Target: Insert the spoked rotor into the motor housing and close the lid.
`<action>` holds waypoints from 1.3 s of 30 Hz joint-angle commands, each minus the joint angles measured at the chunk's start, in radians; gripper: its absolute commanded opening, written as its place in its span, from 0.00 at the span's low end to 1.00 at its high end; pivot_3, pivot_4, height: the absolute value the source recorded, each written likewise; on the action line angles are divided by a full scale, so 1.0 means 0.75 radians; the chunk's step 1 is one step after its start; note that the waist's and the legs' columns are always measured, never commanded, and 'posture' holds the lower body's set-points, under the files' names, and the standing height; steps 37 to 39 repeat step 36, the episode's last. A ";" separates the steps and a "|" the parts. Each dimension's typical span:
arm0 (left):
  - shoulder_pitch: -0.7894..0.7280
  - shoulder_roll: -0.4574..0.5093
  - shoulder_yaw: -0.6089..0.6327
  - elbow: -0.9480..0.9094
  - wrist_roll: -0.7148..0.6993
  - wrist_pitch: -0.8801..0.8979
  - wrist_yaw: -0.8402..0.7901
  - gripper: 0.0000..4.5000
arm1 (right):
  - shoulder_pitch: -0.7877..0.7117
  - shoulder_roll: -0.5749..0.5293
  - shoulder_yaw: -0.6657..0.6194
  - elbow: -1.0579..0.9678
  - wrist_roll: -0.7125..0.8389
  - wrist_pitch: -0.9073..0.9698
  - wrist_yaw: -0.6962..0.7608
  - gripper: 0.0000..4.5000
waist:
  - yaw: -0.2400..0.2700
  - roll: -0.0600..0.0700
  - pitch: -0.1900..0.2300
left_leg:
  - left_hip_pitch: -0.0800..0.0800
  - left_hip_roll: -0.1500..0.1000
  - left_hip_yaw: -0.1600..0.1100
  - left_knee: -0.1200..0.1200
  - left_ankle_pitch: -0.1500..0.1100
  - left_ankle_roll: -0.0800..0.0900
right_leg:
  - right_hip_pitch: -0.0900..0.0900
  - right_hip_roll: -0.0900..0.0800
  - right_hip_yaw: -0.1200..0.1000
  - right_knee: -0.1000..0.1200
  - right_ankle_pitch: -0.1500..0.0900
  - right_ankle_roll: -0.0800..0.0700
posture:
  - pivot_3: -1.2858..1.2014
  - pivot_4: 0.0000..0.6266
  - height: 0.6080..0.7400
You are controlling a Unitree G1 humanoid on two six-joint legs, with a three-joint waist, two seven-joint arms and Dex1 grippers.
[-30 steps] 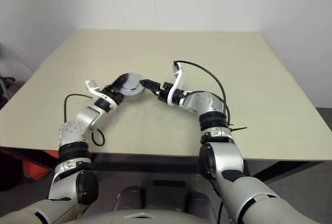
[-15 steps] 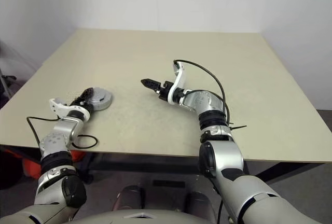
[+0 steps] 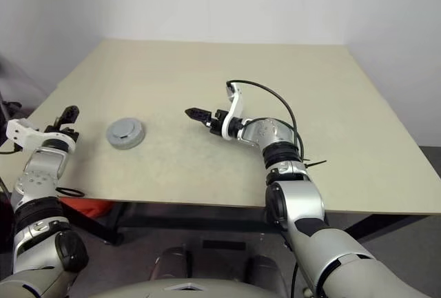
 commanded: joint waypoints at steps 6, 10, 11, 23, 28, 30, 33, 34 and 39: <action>0.053 0.020 -0.525 -0.356 0.399 -0.153 -0.325 0.98 | 0.133 -0.127 0.228 -0.224 -0.353 -0.689 0.039 0.97 | 0.009 -0.005 -0.001 | -0.003 0.000 0.000 0.003 0.000 0.001 | 0.000 -0.003 -0.001 0.000 0.000 0.000 | 0.52 0.00 1.00; 0.082 0.005 -0.710 -0.452 0.475 -0.126 -0.462 0.98 | 0.172 -0.263 0.261 -0.212 -0.443 -0.828 0.077 0.97 | 0.001 -0.005 -0.001 | -0.003 -0.001 0.001 0.004 -0.001 0.001 | 0.000 -0.003 -0.001 0.001 0.000 0.000 | 0.52 0.00 1.00; 0.081 -0.003 -0.744 -0.466 0.488 -0.124 -0.482 0.98 | 0.178 -0.287 0.263 -0.195 -0.460 -0.857 0.077 0.97 | -0.004 -0.005 -0.001 | -0.003 -0.001 0.001 0.004 -0.001 0.001 | 0.000 -0.003 -0.001 0.001 0.000 0.000 | 0.52 0.00 1.00; 0.068 -0.100 -0.964 -0.359 0.712 -0.282 -0.659 0.98 | 0.323 -0.486 0.299 -0.180 -0.515 -1.026 0.368 0.97 | -0.044 -0.004 -0.001 | -0.005 0.000 0.002 0.005 -0.003 0.007 | 0.000 -0.001 0.001 0.005 0.000 -0.002 | 0.52 0.00 1.00; 0.061 -0.102 -0.956 -0.321 0.736 -0.288 -0.687 0.98 | 0.343 -0.498 0.290 -0.243 -0.510 -0.995 0.370 0.97 | -0.042 -0.004 -0.001 | -0.002 0.000 0.002 0.007 -0.004 0.011 | 0.000 -0.001 0.001 0.005 0.000 -0.002 | 0.52 0.00 1.00; 0.060 -0.105 -0.949 -0.309 0.744 -0.289 -0.684 0.98 | 0.354 -0.498 0.288 -0.265 -0.512 -0.985 0.366 0.97 | -0.042 -0.004 -0.001 | -0.001 0.000 0.002 0.008 -0.004 0.011 | 0.000 -0.001 0.001 0.006 0.000 -0.002 | 0.52 0.00 1.00; 0.070 -0.123 -0.949 -0.312 0.749 -0.288 -0.674 0.98 | 0.377 -0.497 0.286 -0.292 -0.510 -0.978 0.363 0.97 | -0.042 -0.004 -0.001 | -0.001 0.000 0.002 0.009 -0.004 0.011 | 0.000 -0.001 0.001 0.006 0.000 -0.002 | 0.52 0.00 1.00; 0.080 -0.128 -0.952 -0.325 0.752 -0.285 -0.672 0.98 | 0.387 -0.496 0.285 -0.306 -0.508 -0.972 0.362 0.97 | -0.041 -0.004 -0.001 | -0.001 0.000 0.002 0.009 -0.004 0.012 | 0.000 -0.001 0.001 0.006 0.000 -0.002 | 0.52 0.00 1.00; 0.104 -0.133 -0.956 -0.364 0.749 -0.272 -0.674 0.98 | 0.412 -0.493 0.287 -0.355 -0.497 -0.950 0.373 0.97 | -0.041 -0.004 -0.001 | -0.002 0.000 0.002 0.009 -0.005 0.013 | 0.000 -0.001 0.001 0.006 0.000 -0.002 | 0.52 0.00 1.00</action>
